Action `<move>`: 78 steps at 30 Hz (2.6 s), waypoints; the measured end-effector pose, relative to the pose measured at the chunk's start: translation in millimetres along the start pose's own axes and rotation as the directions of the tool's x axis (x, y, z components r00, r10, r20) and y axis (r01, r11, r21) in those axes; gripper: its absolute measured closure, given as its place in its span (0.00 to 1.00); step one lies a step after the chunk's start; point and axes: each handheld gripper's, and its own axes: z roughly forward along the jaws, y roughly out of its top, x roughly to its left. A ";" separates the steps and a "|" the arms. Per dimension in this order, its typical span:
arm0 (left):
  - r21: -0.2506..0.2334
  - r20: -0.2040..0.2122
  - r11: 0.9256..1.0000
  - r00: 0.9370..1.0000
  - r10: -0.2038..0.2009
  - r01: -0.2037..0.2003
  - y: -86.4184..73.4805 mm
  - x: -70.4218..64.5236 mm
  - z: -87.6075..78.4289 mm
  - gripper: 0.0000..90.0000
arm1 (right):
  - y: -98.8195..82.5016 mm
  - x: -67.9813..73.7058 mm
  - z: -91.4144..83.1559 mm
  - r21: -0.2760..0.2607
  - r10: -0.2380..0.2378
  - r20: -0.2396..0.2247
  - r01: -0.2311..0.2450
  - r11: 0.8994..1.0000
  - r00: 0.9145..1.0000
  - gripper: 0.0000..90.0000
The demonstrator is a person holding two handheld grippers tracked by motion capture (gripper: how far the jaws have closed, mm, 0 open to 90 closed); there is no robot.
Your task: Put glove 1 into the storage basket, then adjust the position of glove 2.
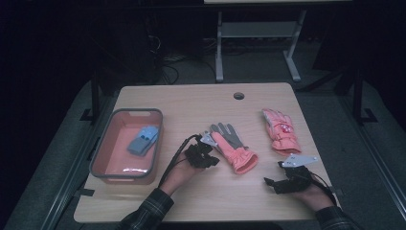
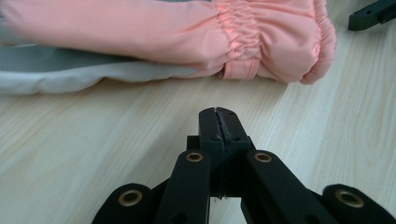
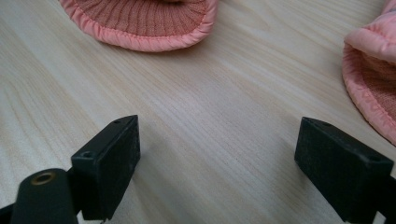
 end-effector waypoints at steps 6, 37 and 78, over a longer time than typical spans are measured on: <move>-0.010 -0.020 1.000 1.000 -0.006 0.006 -10.2 1.9 -10.0 0.99 | -0.3 2.0 -0.3 -0.002 0.019 0.012 -0.019 1.000 1.000 0.15; -0.053 -0.164 0.999 0.986 0.001 -0.010 -90.7 -24.7 -31.1 0.15 | 80.0 -2.0 -2.3 -0.028 0.049 -0.156 -0.054 0.998 0.986 1.00; -0.145 -0.131 0.988 0.991 0.037 -0.056 -100.5 -21.5 -28.3 0.14 | 62.3 1.0 -2.6 0.073 -0.022 -0.263 0.043 0.996 0.965 0.98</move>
